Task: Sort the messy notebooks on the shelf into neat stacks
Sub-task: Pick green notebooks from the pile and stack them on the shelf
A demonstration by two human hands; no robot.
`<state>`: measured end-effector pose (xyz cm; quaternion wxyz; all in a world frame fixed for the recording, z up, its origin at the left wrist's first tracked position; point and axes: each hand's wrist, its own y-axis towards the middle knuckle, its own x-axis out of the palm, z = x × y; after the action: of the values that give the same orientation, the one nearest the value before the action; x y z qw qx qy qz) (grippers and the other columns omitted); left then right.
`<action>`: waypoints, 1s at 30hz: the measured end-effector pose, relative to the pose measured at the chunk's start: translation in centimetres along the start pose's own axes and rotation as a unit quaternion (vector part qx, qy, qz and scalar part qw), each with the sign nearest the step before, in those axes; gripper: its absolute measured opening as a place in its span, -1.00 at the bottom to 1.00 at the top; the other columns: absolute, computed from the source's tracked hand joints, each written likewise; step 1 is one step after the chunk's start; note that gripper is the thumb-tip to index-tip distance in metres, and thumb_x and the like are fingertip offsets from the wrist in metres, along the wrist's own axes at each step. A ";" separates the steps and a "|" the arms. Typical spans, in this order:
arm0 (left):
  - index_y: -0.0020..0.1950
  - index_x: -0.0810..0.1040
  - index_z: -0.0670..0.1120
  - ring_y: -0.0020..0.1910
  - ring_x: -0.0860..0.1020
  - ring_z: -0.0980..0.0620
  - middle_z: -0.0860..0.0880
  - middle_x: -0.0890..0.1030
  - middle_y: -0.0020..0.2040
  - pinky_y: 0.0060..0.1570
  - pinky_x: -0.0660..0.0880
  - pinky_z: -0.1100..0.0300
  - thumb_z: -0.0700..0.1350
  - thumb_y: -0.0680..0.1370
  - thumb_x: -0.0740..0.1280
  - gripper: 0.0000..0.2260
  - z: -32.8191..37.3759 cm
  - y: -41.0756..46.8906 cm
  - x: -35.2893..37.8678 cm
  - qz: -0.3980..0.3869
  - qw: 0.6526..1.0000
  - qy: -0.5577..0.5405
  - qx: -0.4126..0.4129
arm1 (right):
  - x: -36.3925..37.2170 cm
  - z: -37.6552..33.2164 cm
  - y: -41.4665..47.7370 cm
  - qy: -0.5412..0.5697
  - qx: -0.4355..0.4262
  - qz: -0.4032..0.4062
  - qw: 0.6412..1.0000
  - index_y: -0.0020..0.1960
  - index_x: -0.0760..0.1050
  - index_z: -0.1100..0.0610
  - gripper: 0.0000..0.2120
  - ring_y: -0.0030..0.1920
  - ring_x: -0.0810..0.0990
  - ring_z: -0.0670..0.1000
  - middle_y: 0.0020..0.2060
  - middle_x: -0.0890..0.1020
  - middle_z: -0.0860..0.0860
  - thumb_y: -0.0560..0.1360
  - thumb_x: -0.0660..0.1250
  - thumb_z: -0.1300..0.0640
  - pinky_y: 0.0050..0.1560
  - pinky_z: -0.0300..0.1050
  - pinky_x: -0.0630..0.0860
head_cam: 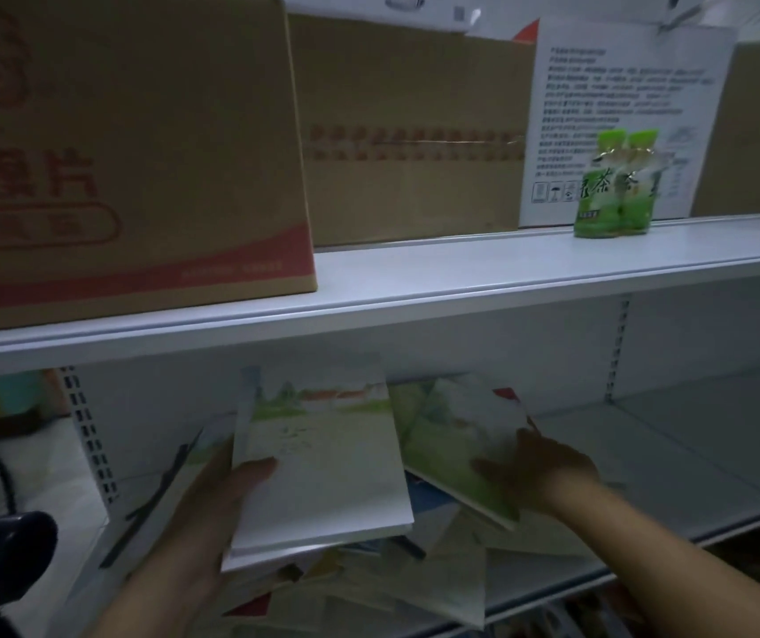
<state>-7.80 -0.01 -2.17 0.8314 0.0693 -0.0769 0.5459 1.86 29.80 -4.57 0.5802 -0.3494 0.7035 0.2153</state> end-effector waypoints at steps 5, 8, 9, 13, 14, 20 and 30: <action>0.15 0.56 0.07 0.05 0.59 -0.19 -0.09 0.65 0.08 0.07 0.51 -0.09 -0.16 0.43 0.37 -0.69 -0.4 0.3 1.9 -0.002 1.000 0.022 -0.008 | -0.3 0.4 0.7 0.330 0.004 0.014 0.944 0.23 0.45 0.19 -0.51 0.12 0.56 0.09 0.24 0.53 0.10 0.39 0.47 0.02 0.10 -0.13 0.48; 0.16 0.53 0.05 -0.03 0.59 -0.15 -0.07 0.65 0.03 -0.17 0.49 0.07 -0.20 0.53 0.27 -0.76 -0.7 0.6 2.7 -0.002 0.999 0.034 -0.005 | 0.3 0.6 0.7 0.481 0.036 -0.012 0.876 -0.06 0.56 0.21 -0.90 -0.14 0.62 0.12 0.01 0.64 0.18 0.44 0.41 0.24 -0.12 -0.03 0.60; 0.14 0.53 0.05 -0.05 0.59 -0.14 -0.06 0.65 0.01 -0.21 0.47 0.10 -0.20 0.54 0.25 -0.76 -0.8 0.6 2.9 0.004 0.999 0.034 -0.008 | 0.5 0.7 0.7 0.491 0.026 -0.002 0.871 -0.02 0.55 0.18 -0.88 -0.11 0.63 0.12 -0.02 0.64 0.15 0.45 0.37 0.26 -0.09 0.00 0.61; 0.15 0.55 0.04 -0.01 0.58 -0.16 -0.09 0.64 0.07 -0.08 0.49 0.03 -0.21 0.54 0.25 -0.75 -0.6 0.9 3.6 0.017 0.999 0.046 -0.001 | -0.4 2.7 0.3 0.581 0.012 0.066 0.811 0.19 0.42 0.06 -0.69 -0.11 0.58 0.05 -0.01 0.58 0.05 0.51 0.25 0.33 -0.11 -0.06 0.54; 0.15 0.54 0.02 -0.03 0.57 -0.15 -0.10 0.63 0.05 -0.08 0.48 0.04 -0.22 0.54 0.25 -0.76 -0.5 1.0 3.9 0.016 0.999 0.049 0.003 | -1.1 3.6 0.0 0.641 0.024 0.060 0.765 0.24 0.40 0.06 -0.67 -0.09 0.59 0.10 0.01 0.57 0.07 0.54 0.22 0.34 -0.14 -0.04 0.57; 0.19 0.44 0.01 -0.17 0.49 0.07 -0.08 0.56 0.03 -0.11 0.39 0.15 -0.27 0.54 0.27 -0.72 -1.0 2.1 8.3 -0.023 0.996 0.080 0.031 | -2.3 8.1 -2.9 0.775 -0.003 -0.003 0.632 0.16 0.47 0.06 -0.75 -0.27 0.66 0.07 -0.05 0.66 0.11 0.56 0.16 0.29 -0.40 -0.16 0.59; 0.08 0.52 -0.09 -0.12 0.54 0.17 0.07 0.60 -0.05 -0.04 0.38 0.22 -0.06 0.53 0.34 -0.83 -7.3 -1.3 27.6 -0.144 0.986 0.081 -0.001 | -2.6 18.0 -4.3 0.719 -0.006 -0.014 0.695 0.20 0.46 0.09 -0.74 -0.12 0.67 0.15 0.02 0.66 0.18 0.58 0.16 0.32 -0.33 -0.12 0.54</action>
<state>4.56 25.73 -3.74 0.9050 0.0346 0.0012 0.4241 17.27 40.35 -5.82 -0.1020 -0.4114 0.8995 -0.1057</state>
